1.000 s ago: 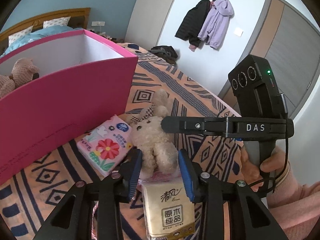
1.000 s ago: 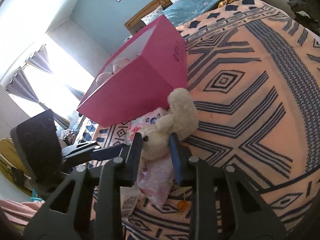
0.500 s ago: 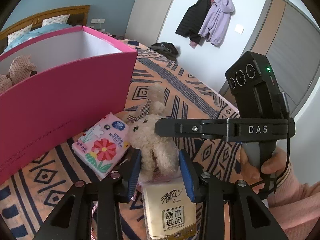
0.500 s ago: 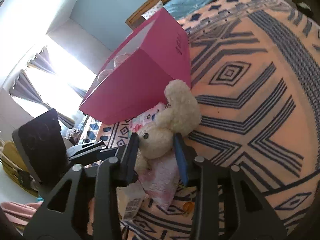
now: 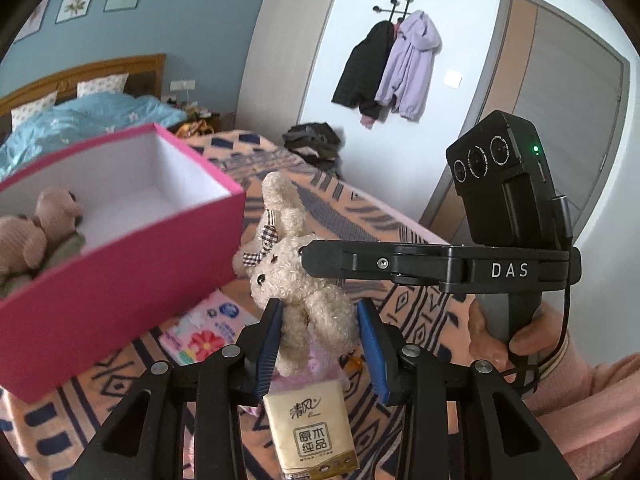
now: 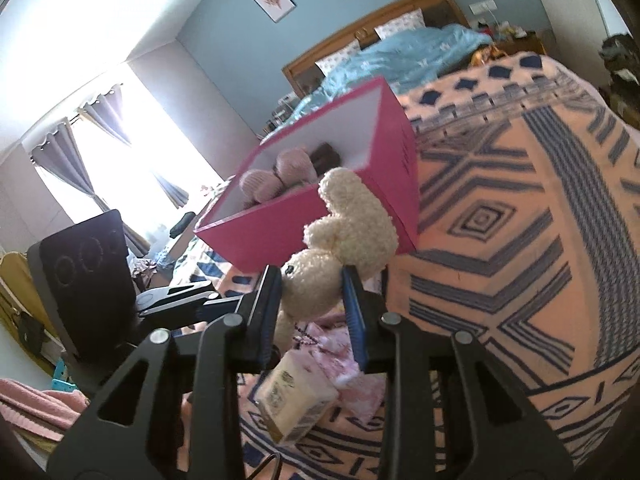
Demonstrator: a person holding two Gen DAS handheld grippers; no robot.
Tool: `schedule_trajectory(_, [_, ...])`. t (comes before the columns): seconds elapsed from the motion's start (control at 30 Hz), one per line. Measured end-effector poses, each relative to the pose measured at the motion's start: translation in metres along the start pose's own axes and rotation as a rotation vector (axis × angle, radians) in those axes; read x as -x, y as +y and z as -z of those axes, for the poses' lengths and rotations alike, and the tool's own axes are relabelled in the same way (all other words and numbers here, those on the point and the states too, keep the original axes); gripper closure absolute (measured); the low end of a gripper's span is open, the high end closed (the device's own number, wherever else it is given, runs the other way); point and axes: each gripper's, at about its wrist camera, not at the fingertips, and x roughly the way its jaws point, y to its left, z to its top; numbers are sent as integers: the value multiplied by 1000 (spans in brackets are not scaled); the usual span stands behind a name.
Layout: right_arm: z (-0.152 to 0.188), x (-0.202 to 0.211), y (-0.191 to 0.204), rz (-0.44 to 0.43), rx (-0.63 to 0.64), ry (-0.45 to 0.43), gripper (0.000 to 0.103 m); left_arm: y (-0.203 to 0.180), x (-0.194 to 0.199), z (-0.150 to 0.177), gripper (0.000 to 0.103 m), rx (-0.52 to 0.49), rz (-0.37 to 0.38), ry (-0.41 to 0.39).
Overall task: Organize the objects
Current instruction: 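Lift the cream plush with the left gripper and carry it over the box, then open the left gripper to drop the cream plush into the box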
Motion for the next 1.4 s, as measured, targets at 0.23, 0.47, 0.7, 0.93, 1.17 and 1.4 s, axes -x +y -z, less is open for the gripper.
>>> schedule_trajectory(0.23, [-23,-1,20,-43,61,-36,70,8,18,-17,65,-9,-41,-57])
schedule_trajectory(0.47, [-49,-13,30,-90,91,-48,70,24,26,-31,65,-2,-86,-88])
schedule_trajectory(0.7, [-72,-31,35,-131,114,-39,71,43,24,-47,65,19,-106,-96])
schedule_trajectory(0.93, [-82,-68,28,-101,106,22,80,63,7,-54,65,35,-171,-79])
schedule_trajectory(1.17, [-81,-64,8,-86,47,7,80,82,0,-48,65,82,-192,-61])
schedule_trajectory(1.4, [-72,-59,5,-85,34,26,80,78,7,-41,53,74,-191,-83])
